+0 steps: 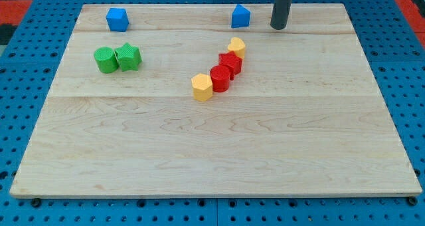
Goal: Separate the yellow heart from the red star
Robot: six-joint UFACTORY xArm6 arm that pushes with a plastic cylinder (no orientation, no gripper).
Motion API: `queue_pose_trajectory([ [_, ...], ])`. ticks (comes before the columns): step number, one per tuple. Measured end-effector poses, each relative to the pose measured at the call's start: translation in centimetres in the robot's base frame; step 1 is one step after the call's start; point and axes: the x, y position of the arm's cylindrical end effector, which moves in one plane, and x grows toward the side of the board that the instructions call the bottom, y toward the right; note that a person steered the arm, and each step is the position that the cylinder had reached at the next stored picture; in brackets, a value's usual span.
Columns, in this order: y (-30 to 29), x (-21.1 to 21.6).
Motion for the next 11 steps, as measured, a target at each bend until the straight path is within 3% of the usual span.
queue_pose_trajectory([
  [1, -1.6, 1.3],
  [4, -21.9, 7.5],
  [5, -23.2, 11.3],
  [8, -10.9, 8.1],
  [10, -5.4, 10.0],
  [11, -1.8, 7.2],
])
